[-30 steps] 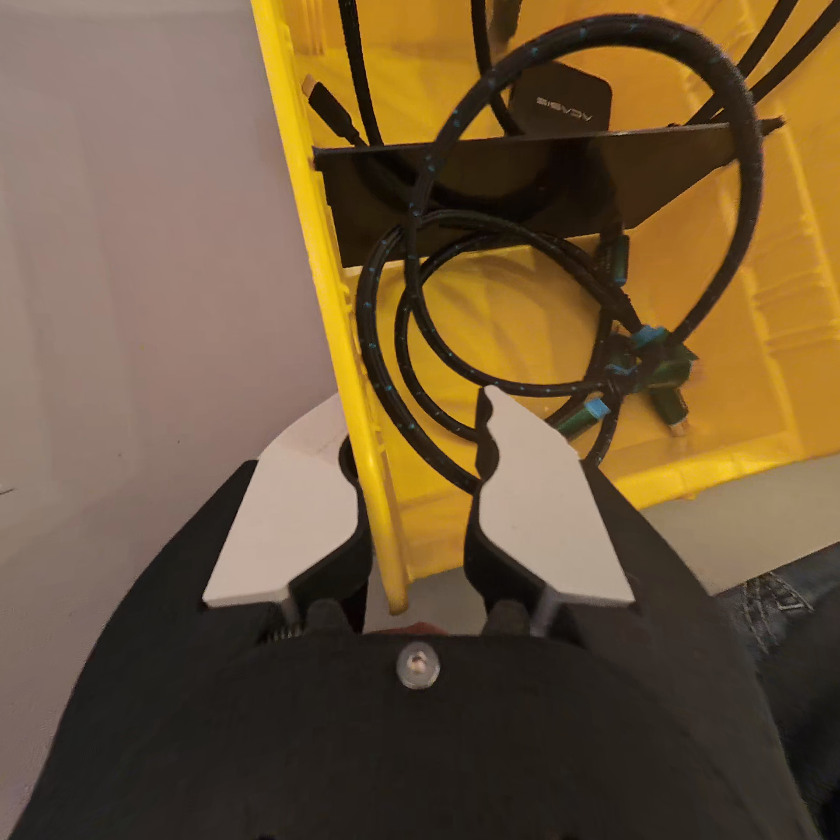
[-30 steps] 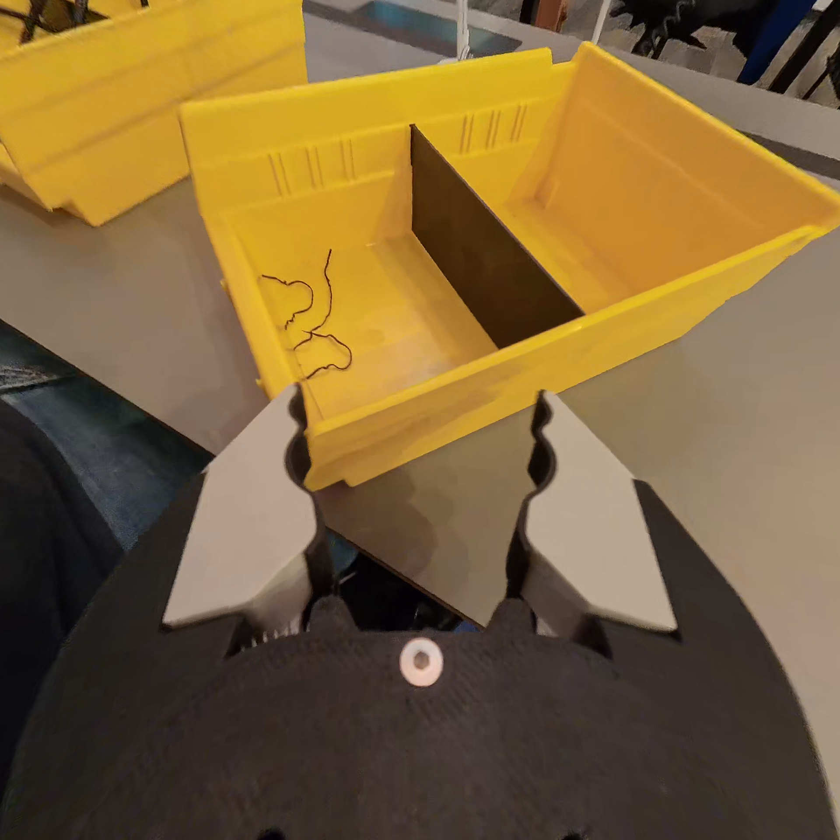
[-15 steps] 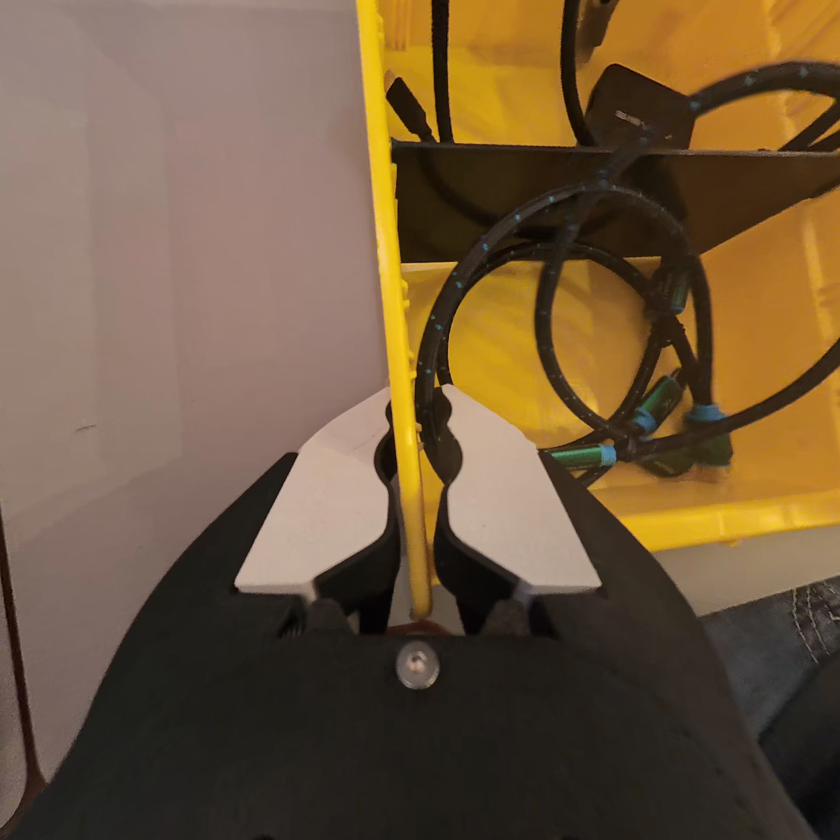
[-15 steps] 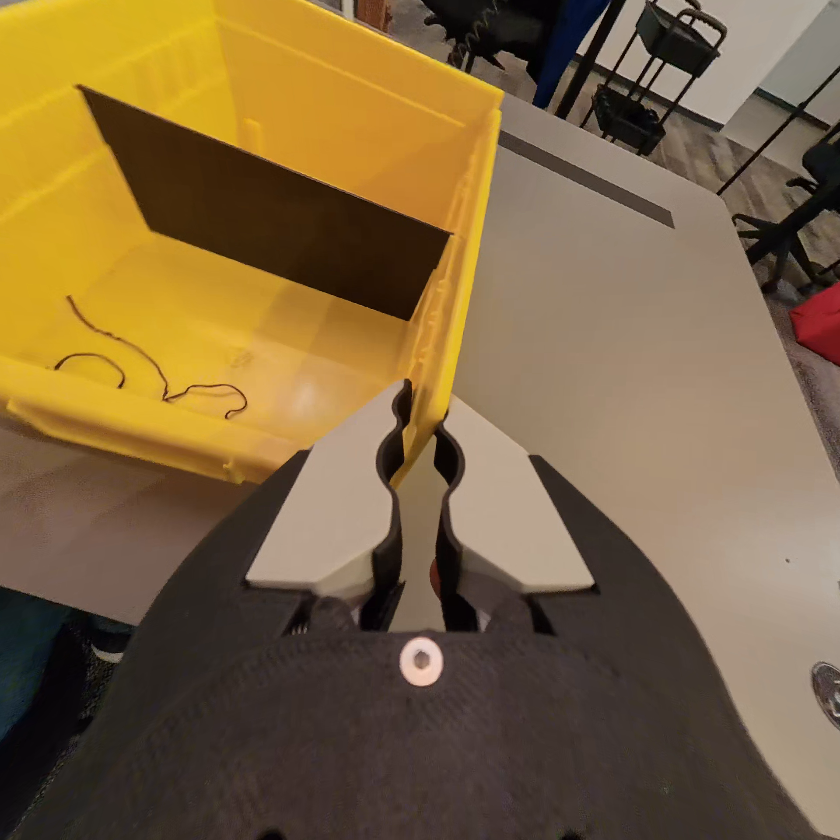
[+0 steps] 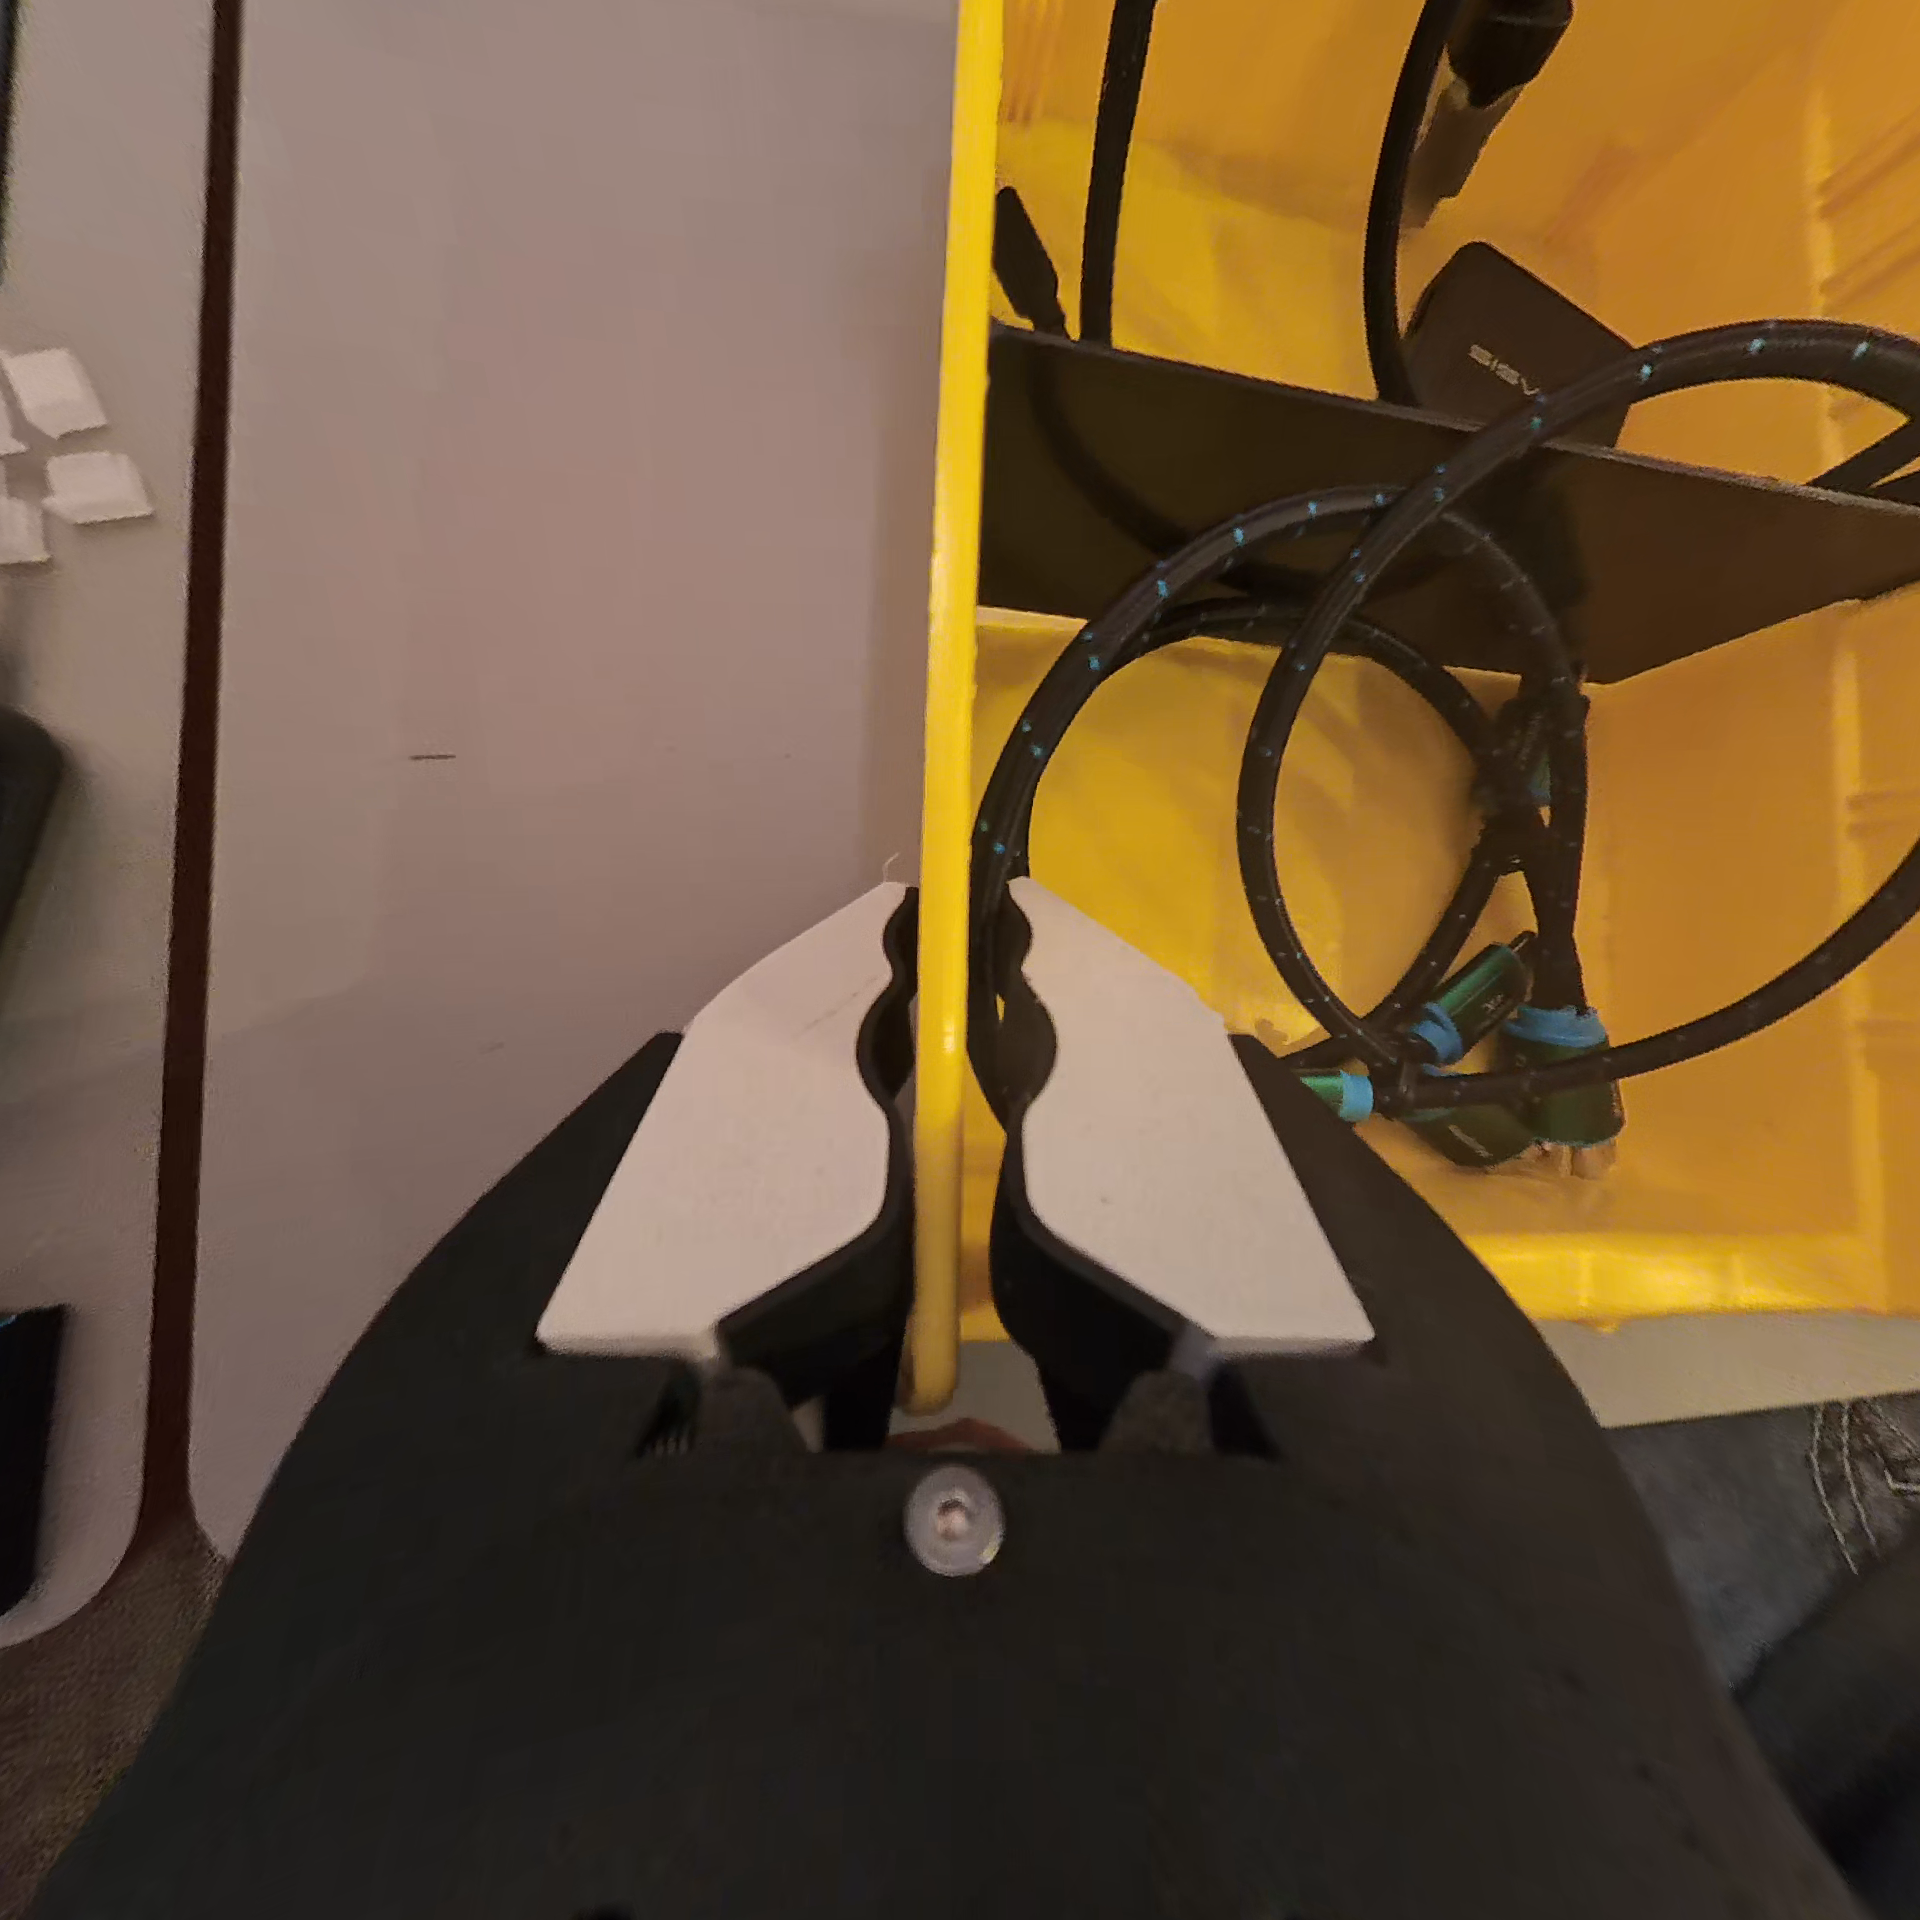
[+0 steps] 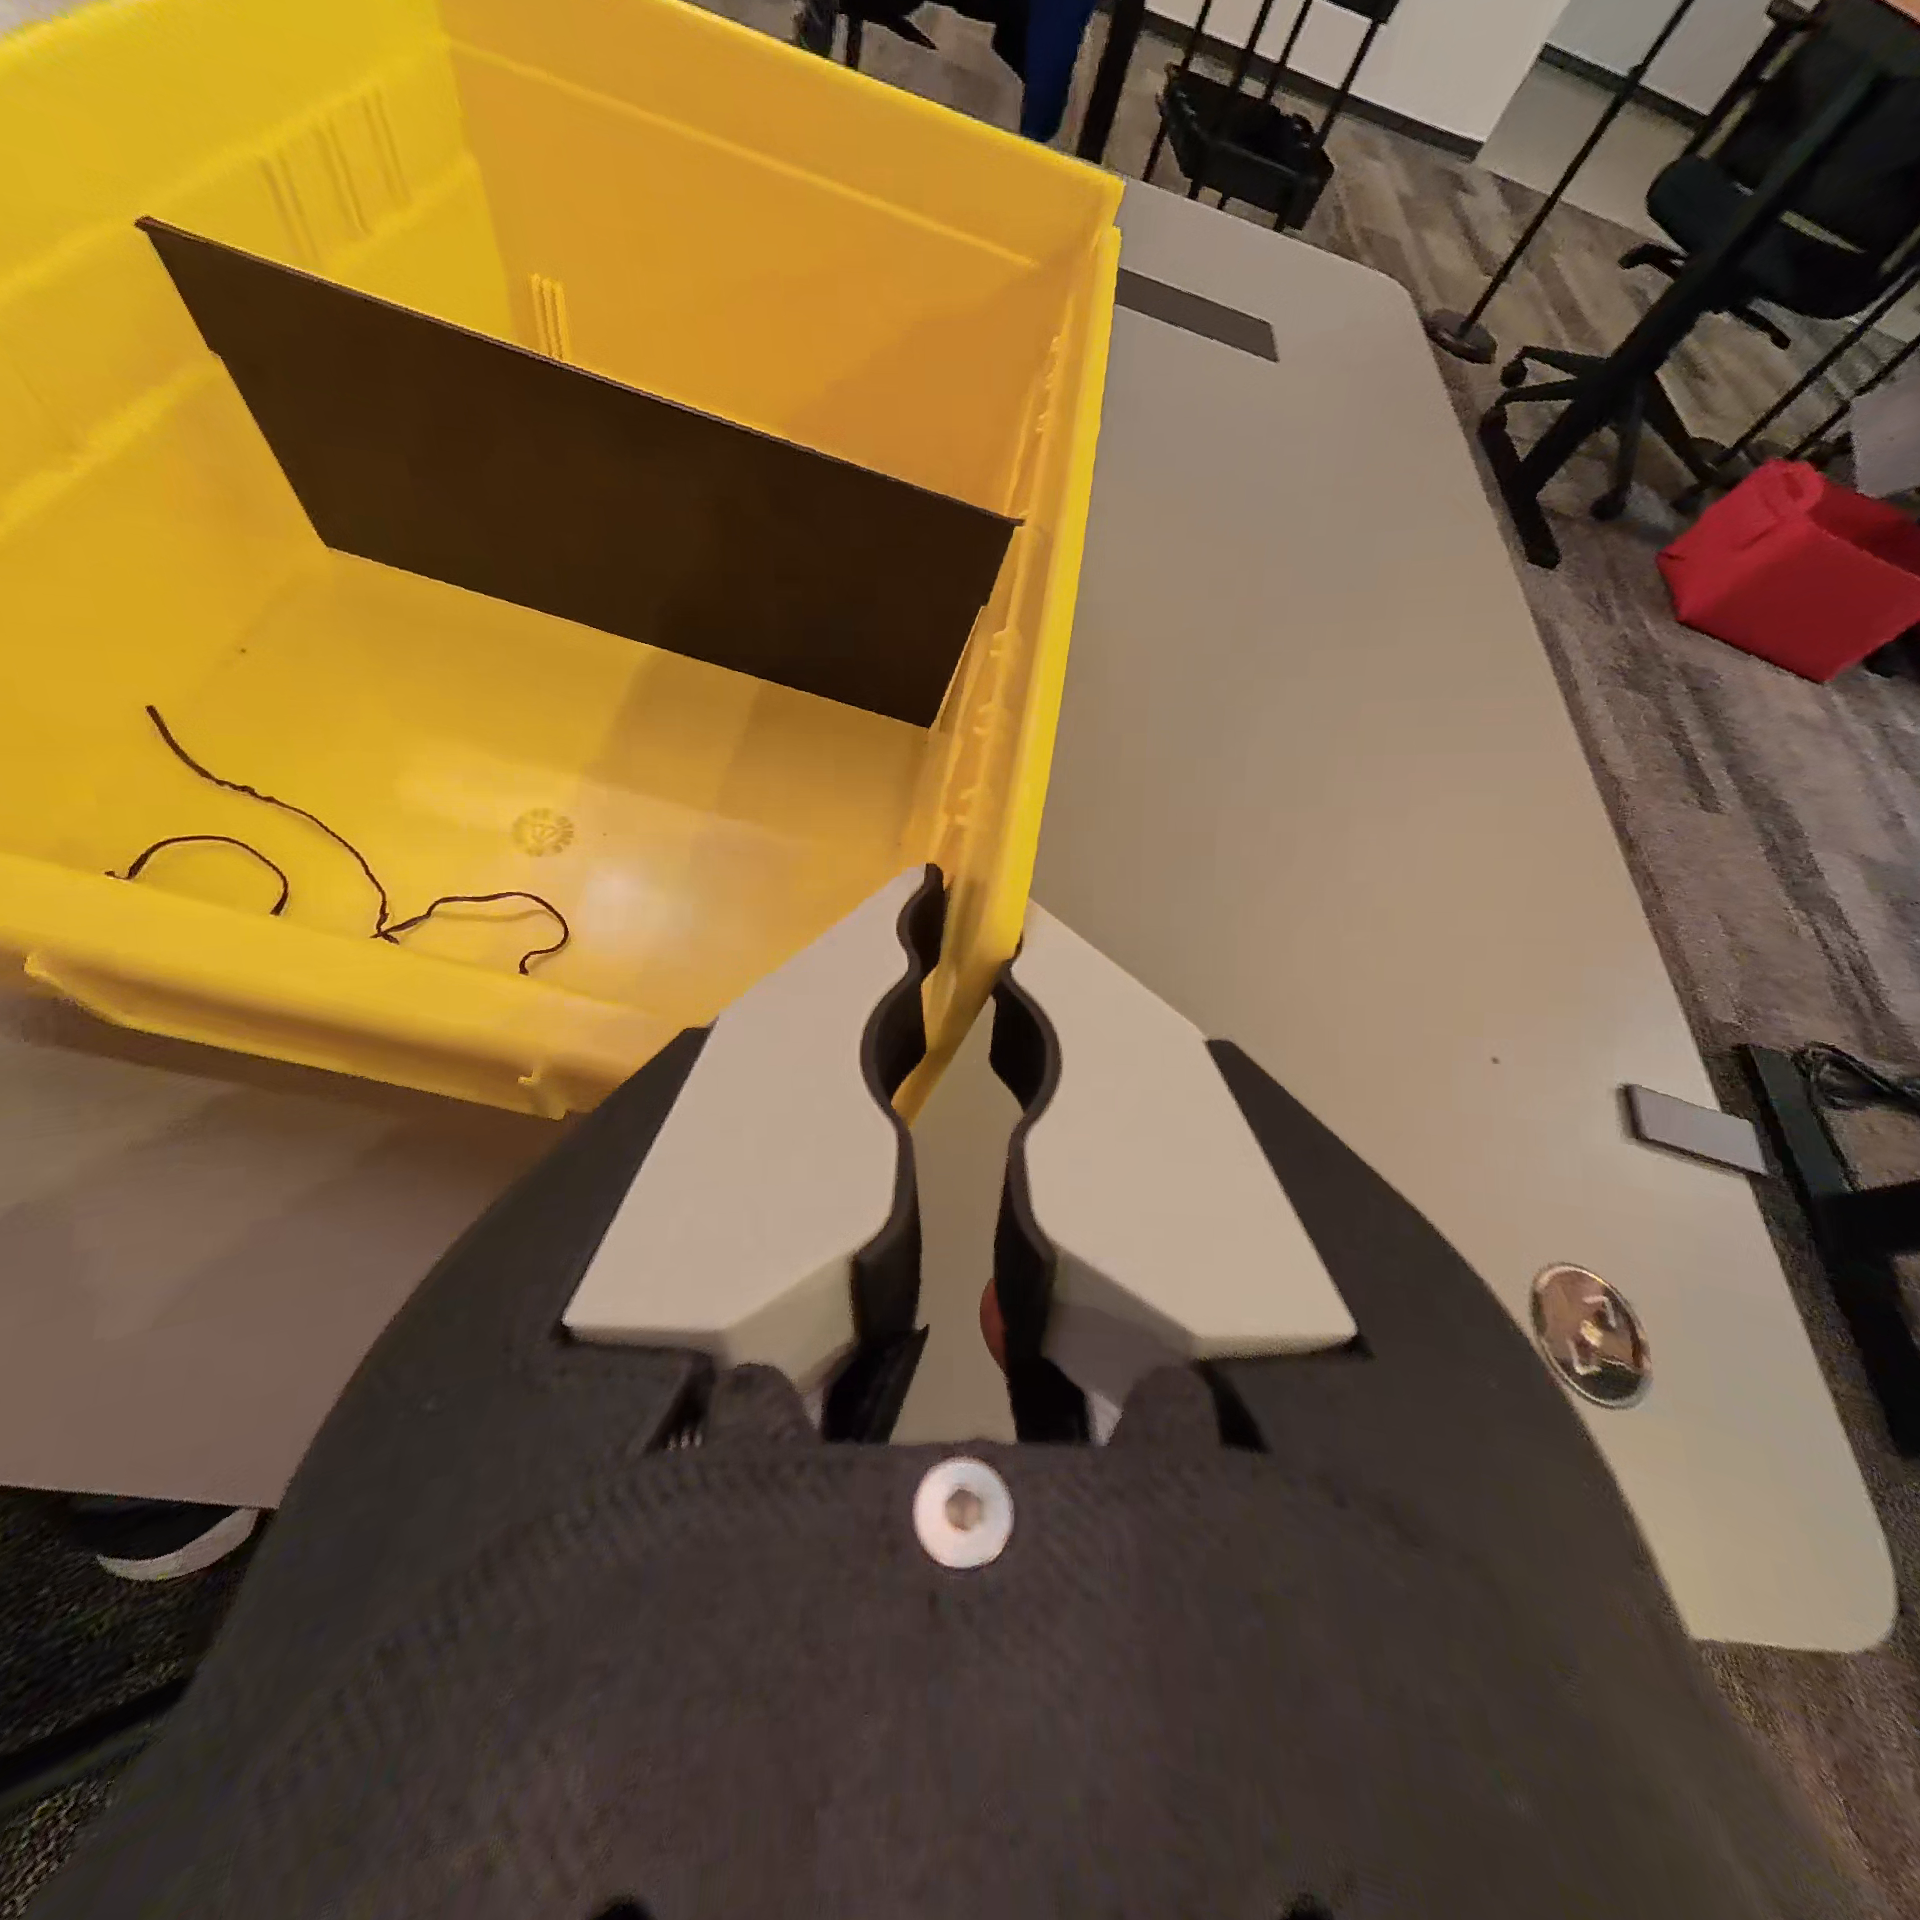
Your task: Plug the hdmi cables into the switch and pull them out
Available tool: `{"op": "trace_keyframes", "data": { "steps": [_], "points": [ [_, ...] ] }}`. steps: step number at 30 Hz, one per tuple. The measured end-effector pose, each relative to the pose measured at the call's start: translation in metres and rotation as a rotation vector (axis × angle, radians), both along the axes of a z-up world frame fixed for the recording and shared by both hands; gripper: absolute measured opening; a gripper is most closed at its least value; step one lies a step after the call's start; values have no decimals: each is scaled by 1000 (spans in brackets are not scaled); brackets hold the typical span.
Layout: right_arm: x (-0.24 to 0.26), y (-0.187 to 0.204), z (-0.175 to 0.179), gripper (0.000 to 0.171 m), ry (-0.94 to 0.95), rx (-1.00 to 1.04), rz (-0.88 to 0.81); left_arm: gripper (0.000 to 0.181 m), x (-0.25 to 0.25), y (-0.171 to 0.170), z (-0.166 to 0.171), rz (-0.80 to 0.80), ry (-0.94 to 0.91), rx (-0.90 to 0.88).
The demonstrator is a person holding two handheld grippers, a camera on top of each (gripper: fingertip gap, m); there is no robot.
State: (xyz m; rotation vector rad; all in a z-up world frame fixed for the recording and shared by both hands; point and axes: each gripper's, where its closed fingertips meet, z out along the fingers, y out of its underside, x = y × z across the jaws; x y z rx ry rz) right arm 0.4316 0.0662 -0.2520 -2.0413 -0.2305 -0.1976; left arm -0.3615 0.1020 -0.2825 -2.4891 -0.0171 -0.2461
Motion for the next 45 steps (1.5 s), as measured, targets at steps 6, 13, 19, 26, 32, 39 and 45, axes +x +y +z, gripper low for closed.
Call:
{"op": "trace_keyframes", "data": {
  "steps": [6, 13, 19, 26, 32, 39, 45],
  "points": [
    [36, -5, 0, 3, 11, 10, -33, 11, -19, -1, 0, 77, 9, 8],
    [55, -1, 1, 2, 26, 13, -45, 11, -32, 1, 0, 111, 5, 21],
    [59, -1, 2, 7, 5, 17, -55, 12, -33, 4, 0, 100, 6, 39],
    [48, -10, 57, 41, -148, 201, -75, 68, -37, 2, 15, 89, 10, 87],
    [-29, -16, 126, 30, -300, 393, 130, 81, -49, 5, 63, 106, 152, 247],
    [-166, 4, 128, 29, -132, 439, 481, 90, -10, 54, 100, -20, 261, 307],
    [-255, 13, 77, 29, -118, 342, 677, 94, -2, 122, 93, -36, 384, 207]
  ]
}}
